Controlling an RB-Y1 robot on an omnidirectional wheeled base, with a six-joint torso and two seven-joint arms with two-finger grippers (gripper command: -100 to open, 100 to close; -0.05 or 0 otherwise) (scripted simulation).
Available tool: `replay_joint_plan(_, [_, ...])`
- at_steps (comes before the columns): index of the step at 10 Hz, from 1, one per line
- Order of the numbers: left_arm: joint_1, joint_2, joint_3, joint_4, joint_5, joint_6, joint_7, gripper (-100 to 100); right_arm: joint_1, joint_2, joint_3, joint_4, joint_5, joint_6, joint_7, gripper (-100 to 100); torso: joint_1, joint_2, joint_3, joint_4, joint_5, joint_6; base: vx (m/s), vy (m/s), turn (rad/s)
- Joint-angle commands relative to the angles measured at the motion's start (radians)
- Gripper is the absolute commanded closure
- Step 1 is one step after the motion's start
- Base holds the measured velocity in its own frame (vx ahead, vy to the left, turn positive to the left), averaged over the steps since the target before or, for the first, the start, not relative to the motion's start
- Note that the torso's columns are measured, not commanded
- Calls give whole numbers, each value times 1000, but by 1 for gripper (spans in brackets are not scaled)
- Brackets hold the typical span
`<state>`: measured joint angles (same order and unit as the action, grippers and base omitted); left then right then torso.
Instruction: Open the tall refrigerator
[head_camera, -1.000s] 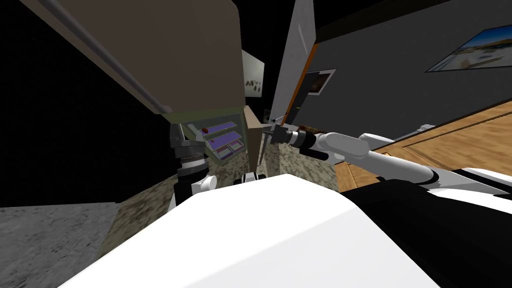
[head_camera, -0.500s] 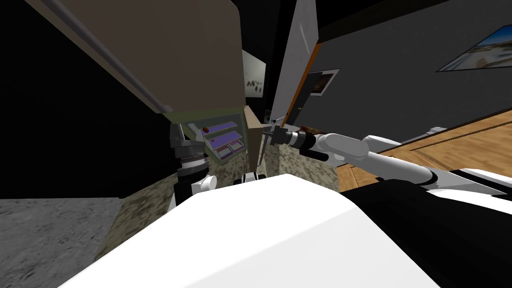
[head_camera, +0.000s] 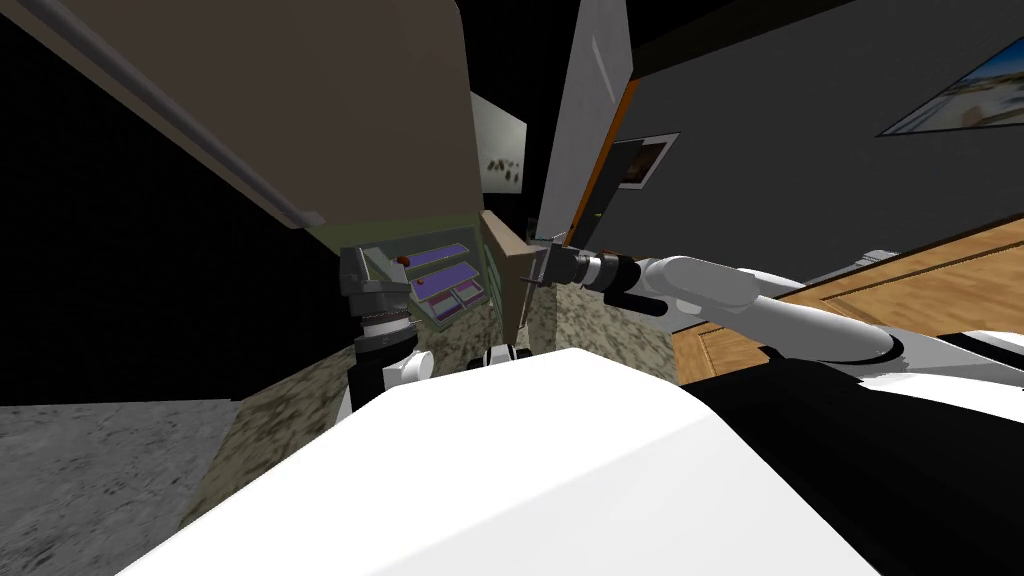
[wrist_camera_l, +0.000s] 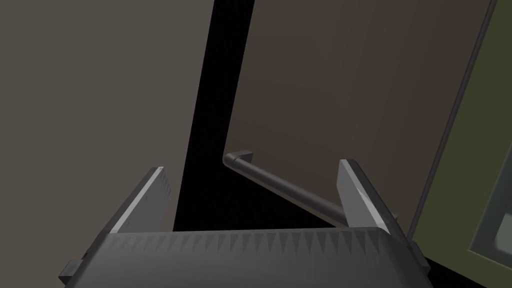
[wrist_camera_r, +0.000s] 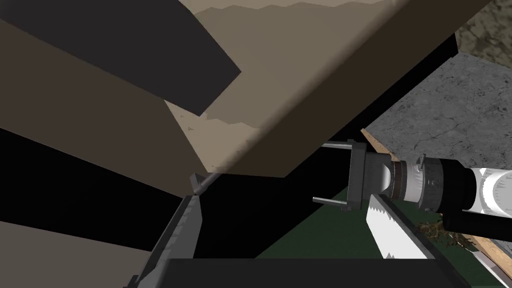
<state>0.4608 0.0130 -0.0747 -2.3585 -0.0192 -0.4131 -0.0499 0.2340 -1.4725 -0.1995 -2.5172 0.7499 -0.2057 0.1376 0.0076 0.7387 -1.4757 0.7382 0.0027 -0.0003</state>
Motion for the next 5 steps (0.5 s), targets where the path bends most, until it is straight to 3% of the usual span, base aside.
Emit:
replay_joint_plan(1, [0, 0, 0, 0, 0, 0, 0, 0, -33, -40, -33, 5, -34, -2, -43, -100, -5, 0, 0, 0, -2, 0, 1, 26, -37])
replay_joint_plan(3, [0, 0, 0, 0, 0, 0, 0, 0, -61, -78, -72, 12, -68, -9, -83, -100, -11, -1, -1, 0, -4, 0, 6, 7, -65])
replay_joint_plan(4, [0, 0, 0, 0, 0, 0, 0, 0, -41, -56, -74, 14, -57, -20, -66, -100, -10, -1, -1, 0, -4, 0, 0, 0, 0])
replay_joint_plan(5, [0, 0, 0, 0, 0, 0, 0, 0, -40, -57, -78, 14, -59, -22, -70, 0, -9, -1, 0, 0, -3, 0, 0, 0, 0])
